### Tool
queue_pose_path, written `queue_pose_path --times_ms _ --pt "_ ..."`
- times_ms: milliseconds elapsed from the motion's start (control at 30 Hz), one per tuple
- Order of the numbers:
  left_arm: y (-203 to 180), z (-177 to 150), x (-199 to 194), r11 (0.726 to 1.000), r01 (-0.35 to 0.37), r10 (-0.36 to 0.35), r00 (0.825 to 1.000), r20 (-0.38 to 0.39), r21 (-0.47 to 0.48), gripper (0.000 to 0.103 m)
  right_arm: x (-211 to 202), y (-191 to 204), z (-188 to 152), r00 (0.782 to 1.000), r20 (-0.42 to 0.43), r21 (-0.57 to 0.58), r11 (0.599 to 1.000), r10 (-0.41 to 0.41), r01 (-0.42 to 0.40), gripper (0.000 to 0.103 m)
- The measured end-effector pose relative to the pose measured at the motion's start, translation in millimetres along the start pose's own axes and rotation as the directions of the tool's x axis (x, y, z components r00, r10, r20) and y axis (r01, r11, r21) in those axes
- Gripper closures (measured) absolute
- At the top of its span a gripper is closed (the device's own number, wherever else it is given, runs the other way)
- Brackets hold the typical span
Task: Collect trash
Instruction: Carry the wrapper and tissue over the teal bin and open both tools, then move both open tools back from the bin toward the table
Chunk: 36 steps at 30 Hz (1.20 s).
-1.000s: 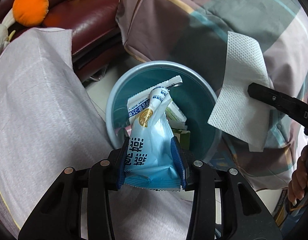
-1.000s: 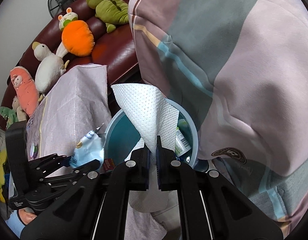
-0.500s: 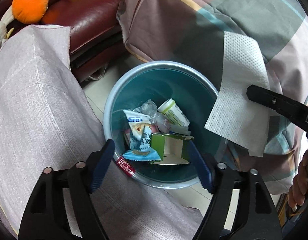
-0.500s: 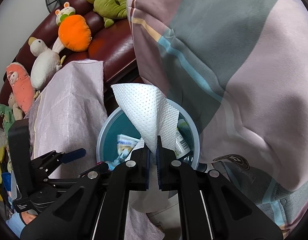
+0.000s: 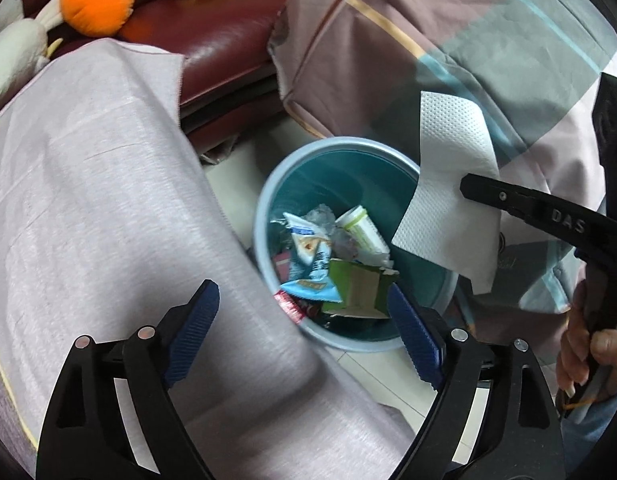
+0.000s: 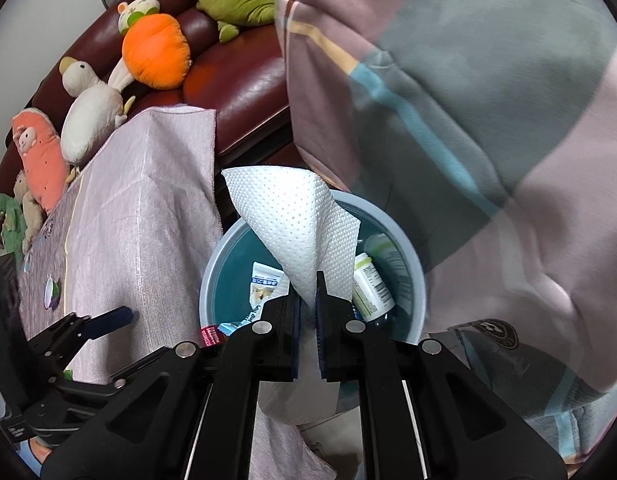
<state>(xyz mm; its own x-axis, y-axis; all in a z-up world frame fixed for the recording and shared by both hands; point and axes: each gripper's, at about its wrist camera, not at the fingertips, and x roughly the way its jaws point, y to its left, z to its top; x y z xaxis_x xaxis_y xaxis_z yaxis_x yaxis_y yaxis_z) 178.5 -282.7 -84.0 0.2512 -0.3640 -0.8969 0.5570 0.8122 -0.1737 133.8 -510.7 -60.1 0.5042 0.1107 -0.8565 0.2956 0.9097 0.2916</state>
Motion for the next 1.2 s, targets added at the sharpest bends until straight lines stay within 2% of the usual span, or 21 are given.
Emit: queue_pose_path --times_ms 167,233,367,433,533,833,1200 --pt "13.8 -4.2 -8.7 1.0 -0.01 0.011 1.0 0.015 -0.025 0.015 10.6 9.0 1.4 1.0 -0.02 -0.01 1.0 -0.003 0.003 0.083" --pt "18.3 -6.0 -10.2 0.999 -0.012 0.012 1.0 0.018 -0.034 0.015 14.8 10.9 1.4 1.0 -0.026 -0.012 1.0 -0.007 0.006 0.068" --pt "23.3 -7.7 -11.5 0.999 -0.005 0.006 1.0 0.018 -0.044 0.015 19.0 15.4 0.6 0.999 -0.034 -0.012 1.0 -0.023 0.022 0.054" --pt "25.7 -9.6 -12.0 0.999 -0.003 0.004 1.0 0.017 -0.048 0.014 18.1 17.0 0.1 0.999 -0.034 -0.01 1.0 -0.029 0.028 0.042" --pt "28.9 -13.0 -14.5 0.998 0.009 -0.008 1.0 0.018 -0.056 0.014 14.5 21.4 -0.9 0.999 -0.031 -0.018 0.999 -0.039 0.039 0.031" --pt "38.2 -26.7 -36.8 0.997 0.015 -0.011 0.999 0.051 -0.071 0.011 -2.2 37.6 -9.6 0.998 -0.039 -0.028 0.999 -0.043 0.042 0.027" --pt "70.8 -61.0 -82.7 0.992 -0.005 0.019 0.994 0.109 -0.126 0.01 -32.9 83.2 -27.0 1.0 -0.015 -0.083 0.996 -0.027 0.026 0.027"
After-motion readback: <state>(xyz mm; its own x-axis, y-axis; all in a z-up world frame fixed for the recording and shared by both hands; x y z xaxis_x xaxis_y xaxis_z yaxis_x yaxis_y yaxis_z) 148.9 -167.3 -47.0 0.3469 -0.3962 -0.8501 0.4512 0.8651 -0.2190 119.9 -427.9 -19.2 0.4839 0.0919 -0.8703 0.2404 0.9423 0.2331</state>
